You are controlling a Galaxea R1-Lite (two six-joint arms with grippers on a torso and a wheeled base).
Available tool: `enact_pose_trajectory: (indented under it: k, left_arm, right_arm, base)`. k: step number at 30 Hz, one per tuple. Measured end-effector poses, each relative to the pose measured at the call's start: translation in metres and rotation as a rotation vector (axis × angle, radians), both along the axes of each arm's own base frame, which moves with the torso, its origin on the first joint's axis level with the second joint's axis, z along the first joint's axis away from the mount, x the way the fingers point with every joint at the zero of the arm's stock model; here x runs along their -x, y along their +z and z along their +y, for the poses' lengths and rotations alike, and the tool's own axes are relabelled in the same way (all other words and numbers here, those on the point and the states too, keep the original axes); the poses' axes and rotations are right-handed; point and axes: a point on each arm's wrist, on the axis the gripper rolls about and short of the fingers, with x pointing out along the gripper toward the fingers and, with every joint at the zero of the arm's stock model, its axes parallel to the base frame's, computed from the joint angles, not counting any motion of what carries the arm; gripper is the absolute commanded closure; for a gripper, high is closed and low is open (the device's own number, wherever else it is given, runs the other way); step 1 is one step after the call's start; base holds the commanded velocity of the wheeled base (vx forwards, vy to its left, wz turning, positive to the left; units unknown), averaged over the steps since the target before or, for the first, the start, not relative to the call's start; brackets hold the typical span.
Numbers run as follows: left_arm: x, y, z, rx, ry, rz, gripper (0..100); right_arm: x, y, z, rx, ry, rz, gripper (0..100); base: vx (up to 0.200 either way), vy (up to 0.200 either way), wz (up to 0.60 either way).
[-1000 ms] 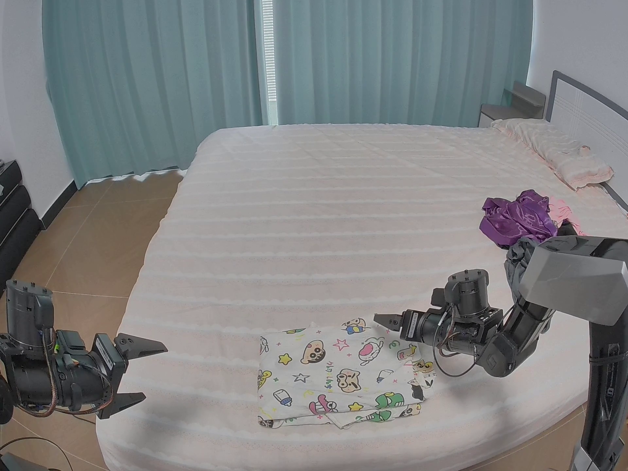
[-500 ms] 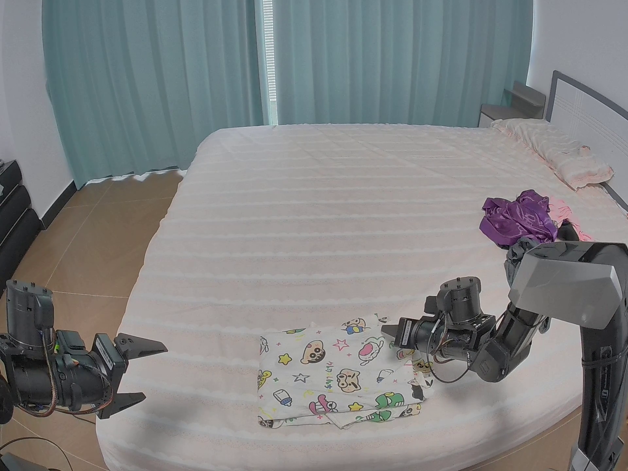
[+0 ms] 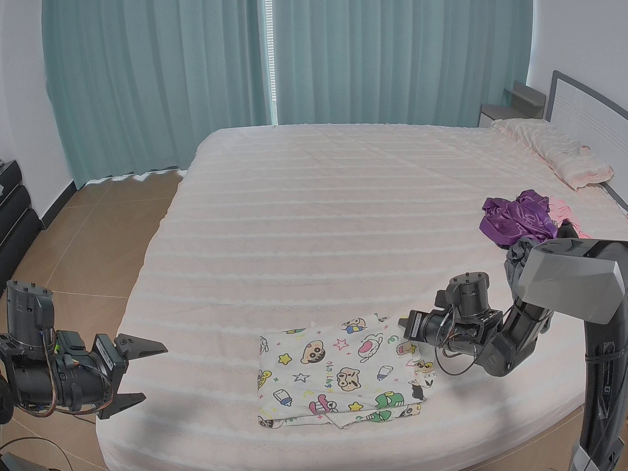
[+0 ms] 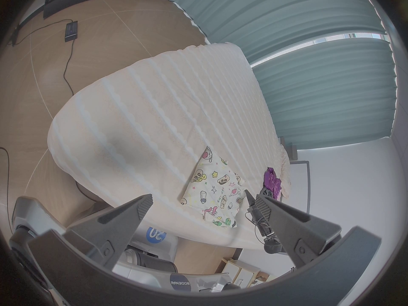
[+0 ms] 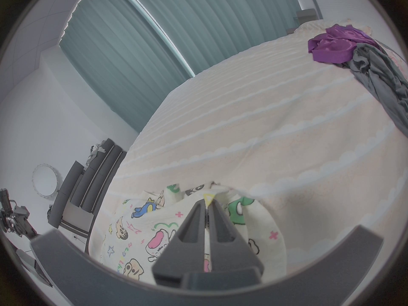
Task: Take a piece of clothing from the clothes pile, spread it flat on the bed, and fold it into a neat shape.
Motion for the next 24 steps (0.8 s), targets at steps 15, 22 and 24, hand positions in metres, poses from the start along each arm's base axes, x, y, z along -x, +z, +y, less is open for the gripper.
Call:
enact_pose_trajectory:
  k: [15, 22, 24]
  left_arm:
    - [0.000, 0.000, 0.000, -0.001, -0.001, 0.001, 0]
    - [0.000, 0.000, 0.000, -0.002, -0.001, 0.003, 0]
    - [0.000, -0.001, 0.000, -0.002, -0.001, 0.004, 0]
  right_arm:
    - [-0.015, 0.001, -0.013, 0.008, -0.073, -0.028, 100]
    - [-0.020, -0.001, -0.019, 0.014, -0.091, -0.019, 100]
    - [-0.021, -0.002, -0.020, 0.014, -0.095, -0.019, 100]
  base:
    - [0.000, 0.000, 0.00]
    - [0.000, 0.000, 0.00]
    - [0.000, 0.000, 0.00]
